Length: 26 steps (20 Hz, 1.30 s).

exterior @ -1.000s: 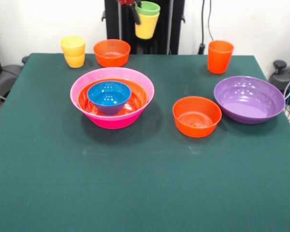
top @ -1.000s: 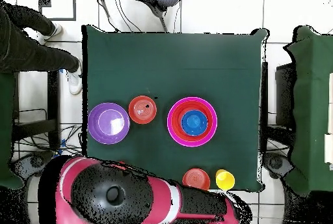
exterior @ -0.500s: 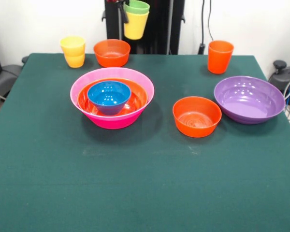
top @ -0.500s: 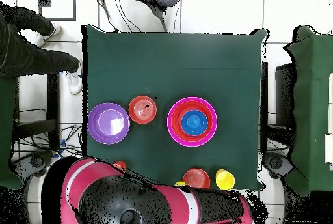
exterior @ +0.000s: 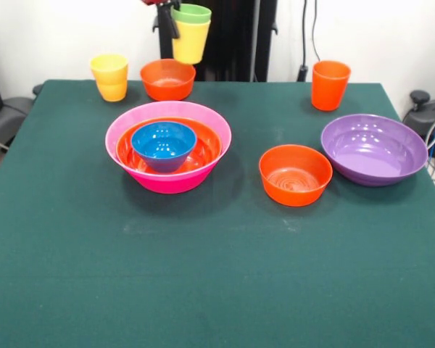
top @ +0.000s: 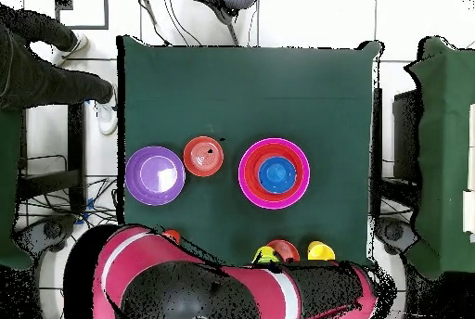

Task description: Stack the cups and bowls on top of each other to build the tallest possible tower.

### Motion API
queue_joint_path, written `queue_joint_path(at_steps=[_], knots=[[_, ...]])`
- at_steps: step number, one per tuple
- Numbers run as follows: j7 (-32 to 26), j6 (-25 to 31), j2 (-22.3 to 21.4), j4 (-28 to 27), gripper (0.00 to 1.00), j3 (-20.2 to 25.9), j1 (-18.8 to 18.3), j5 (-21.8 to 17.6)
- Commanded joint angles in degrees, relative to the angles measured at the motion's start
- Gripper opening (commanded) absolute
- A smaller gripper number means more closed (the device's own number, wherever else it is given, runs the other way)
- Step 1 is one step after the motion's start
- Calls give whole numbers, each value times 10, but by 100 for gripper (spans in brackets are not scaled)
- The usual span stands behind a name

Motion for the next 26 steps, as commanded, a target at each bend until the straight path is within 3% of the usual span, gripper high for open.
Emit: queue_joint_path(at_steps=[1, 13, 26], knots=[[187, 75, -8, -116, 0, 53, -6, -39], [261, 83, 1, -178, 0, 53, -15, -59], [254, 98, 27, -223, 0, 61, -32, -62]])
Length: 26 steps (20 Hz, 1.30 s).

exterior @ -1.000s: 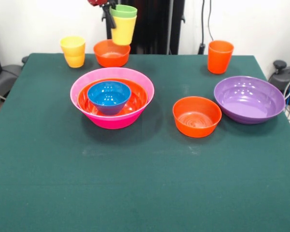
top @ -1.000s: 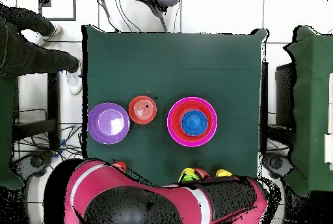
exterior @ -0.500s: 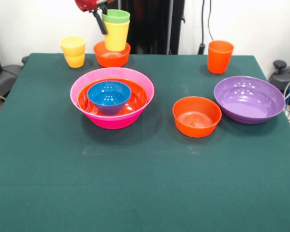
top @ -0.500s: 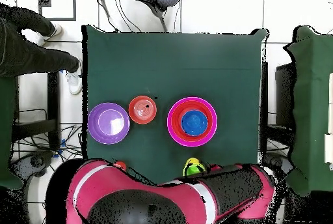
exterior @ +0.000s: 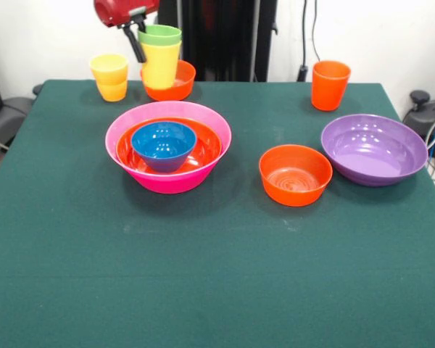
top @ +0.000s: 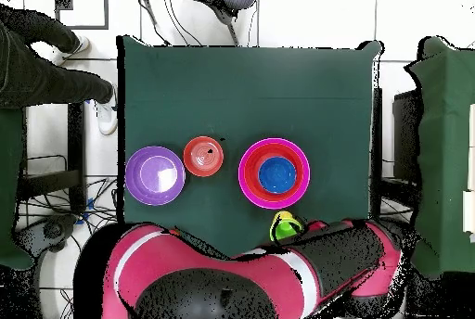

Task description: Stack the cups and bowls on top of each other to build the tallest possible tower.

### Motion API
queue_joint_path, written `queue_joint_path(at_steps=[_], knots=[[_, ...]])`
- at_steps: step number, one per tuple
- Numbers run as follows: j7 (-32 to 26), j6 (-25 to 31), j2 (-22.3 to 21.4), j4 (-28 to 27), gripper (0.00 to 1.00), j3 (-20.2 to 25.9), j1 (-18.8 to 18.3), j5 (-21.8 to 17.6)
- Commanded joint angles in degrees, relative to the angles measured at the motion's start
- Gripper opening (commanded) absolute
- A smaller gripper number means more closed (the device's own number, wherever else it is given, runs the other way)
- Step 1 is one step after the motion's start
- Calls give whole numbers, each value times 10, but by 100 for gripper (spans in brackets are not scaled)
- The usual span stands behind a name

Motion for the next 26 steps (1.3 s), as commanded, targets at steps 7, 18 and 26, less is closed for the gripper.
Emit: queue_joint_path(at_steps=[7, 18, 26], knots=[[115, 97, 40, -104, 0, 71, -22, -14], [150, 111, 58, -126, 0, 86, -22, -2], [126, 98, 52, -116, 0, 104, -27, 12]])
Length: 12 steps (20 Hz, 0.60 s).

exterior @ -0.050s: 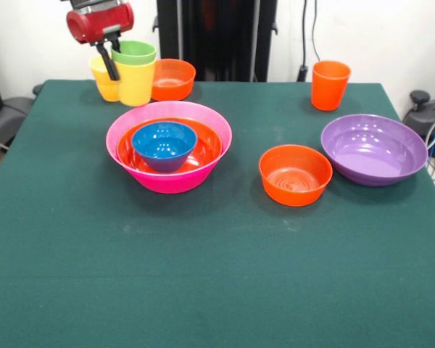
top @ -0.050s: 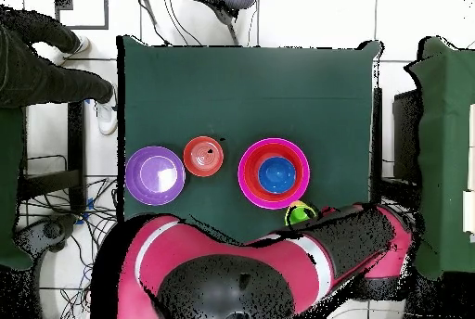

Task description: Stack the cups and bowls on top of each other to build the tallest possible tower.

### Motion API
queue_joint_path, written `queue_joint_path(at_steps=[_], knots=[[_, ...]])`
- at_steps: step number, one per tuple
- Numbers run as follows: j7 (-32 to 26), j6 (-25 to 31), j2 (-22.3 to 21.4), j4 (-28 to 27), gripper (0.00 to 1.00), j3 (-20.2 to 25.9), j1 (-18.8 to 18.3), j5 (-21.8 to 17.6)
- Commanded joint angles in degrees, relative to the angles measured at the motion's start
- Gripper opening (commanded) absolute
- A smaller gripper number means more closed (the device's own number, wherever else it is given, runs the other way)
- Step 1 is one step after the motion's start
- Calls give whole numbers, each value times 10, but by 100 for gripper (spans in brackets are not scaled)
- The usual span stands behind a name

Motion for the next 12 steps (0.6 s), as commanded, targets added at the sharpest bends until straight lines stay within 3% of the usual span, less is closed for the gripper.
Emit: queue_joint_path(at_steps=[1, 6, 12], knots=[[118, 64, 25, -53, 0, 107, -6, 21], [111, 48, 14, -47, 0, 114, -12, 26], [165, 27, 8, -60, 0, 97, -1, -13]])
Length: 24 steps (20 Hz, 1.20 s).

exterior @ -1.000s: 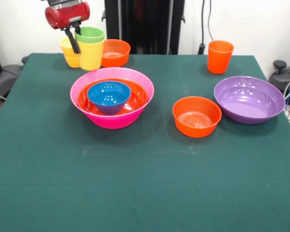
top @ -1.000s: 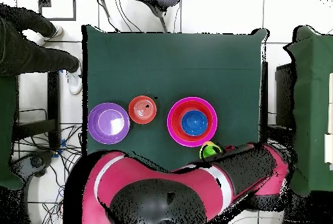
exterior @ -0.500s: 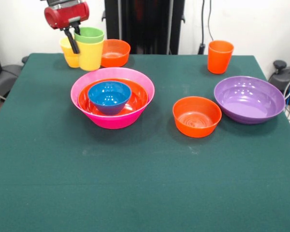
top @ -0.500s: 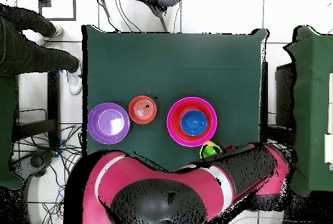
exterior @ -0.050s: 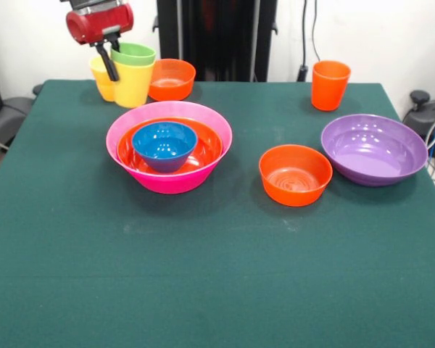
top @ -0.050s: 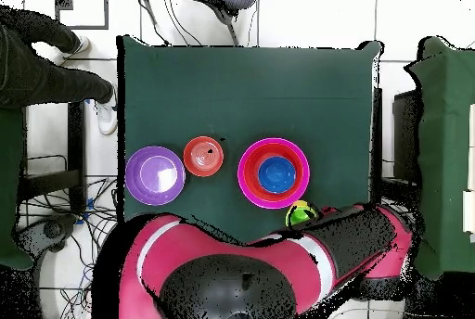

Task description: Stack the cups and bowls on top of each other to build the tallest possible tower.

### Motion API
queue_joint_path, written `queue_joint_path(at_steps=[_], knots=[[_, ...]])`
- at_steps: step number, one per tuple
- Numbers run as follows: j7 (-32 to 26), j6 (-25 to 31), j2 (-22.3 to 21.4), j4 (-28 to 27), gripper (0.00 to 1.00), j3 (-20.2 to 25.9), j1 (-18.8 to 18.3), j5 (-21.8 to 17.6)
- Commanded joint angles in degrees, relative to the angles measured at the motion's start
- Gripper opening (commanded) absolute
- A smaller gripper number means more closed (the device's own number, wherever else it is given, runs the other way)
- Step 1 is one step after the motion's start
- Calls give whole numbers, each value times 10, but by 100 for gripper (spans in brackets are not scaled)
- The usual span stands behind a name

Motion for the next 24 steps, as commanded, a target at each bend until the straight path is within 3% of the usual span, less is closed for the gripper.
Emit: queue_joint_path(at_steps=[1, 10, 24], knots=[[168, 25, 8, -60, 0, 94, 2, -14], [163, 28, 3, -58, 0, 95, -2, -8], [198, -13, -15, -61, 0, 87, -8, -41]])
